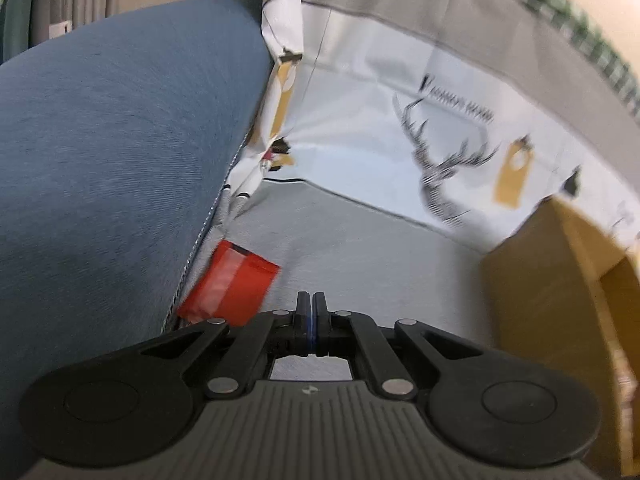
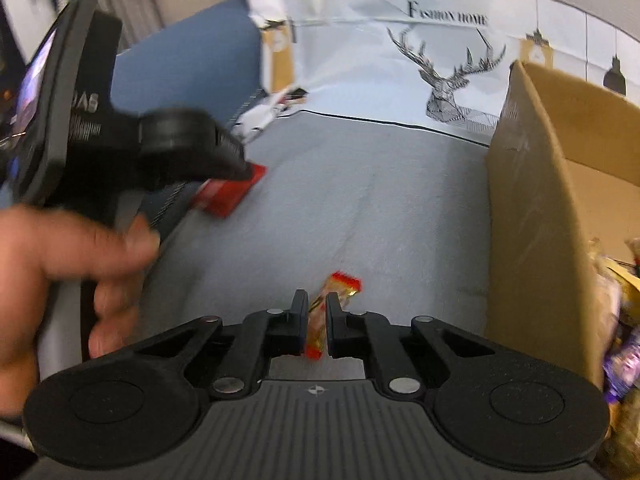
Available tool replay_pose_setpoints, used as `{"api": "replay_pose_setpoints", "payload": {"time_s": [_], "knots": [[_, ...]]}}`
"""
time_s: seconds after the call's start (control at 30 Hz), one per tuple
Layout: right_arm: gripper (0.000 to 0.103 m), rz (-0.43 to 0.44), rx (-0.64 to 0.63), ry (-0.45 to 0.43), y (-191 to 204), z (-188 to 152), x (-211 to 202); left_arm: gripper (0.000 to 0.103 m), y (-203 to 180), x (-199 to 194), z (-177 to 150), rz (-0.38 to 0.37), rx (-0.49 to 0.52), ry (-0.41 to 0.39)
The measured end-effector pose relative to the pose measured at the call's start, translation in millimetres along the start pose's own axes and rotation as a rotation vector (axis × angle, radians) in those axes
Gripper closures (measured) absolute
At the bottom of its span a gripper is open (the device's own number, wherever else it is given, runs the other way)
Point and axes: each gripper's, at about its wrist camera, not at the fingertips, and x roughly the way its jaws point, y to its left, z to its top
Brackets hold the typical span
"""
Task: Organize snacks
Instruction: 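Move both open tools back toward the remaining snacks on the sofa, then grasp the small red-wrapped candy with the right tool while the left tool grasps the red packet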
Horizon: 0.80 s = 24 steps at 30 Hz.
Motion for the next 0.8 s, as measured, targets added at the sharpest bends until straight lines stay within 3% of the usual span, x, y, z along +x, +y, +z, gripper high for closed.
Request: {"api": "replay_pose_setpoints", "payload": {"time_s": [0.13, 0.27, 0.3, 0.37, 0.4, 0.43, 0.57, 0.63, 0.73, 0.8], "knots": [[0.095, 0.028, 0.021, -0.010, -5, -21, -30, 0.103, 19, -29, -4, -0.074, -0.126, 0.007], [0.094, 0.052, 0.042, -0.018, -10, -44, -34, 0.101, 35, -39, -23, -0.079, -0.308, 0.041], [0.094, 0.050, 0.043, -0.019, -10, -49, -30, 0.098, 35, -38, -24, -0.084, -0.337, 0.044], [0.094, 0.045, 0.065, -0.010, -11, -55, -19, 0.077, 33, -35, -25, -0.076, -0.374, 0.035], [0.093, 0.050, 0.080, -0.006, -13, -55, -14, 0.071, 31, -33, -24, -0.068, -0.391, 0.027], [0.089, 0.054, 0.091, -0.011, -13, -53, -10, 0.066, 32, -30, -23, -0.062, -0.407, 0.018], [0.055, 0.035, 0.083, -0.077, -13, -34, 3, 0.064, 36, -9, -18, -0.051, -0.499, 0.008], [0.055, 0.031, 0.098, -0.093, -15, -24, 16, 0.064, 39, 5, -14, -0.031, -0.520, 0.011], [0.055, 0.016, 0.123, -0.041, -18, -20, 43, 0.064, 46, 25, -11, 0.020, -0.566, 0.024], [0.055, 0.021, 0.131, -0.012, -18, -23, 56, 0.054, 45, 33, -9, 0.093, -0.568, 0.014]]}}
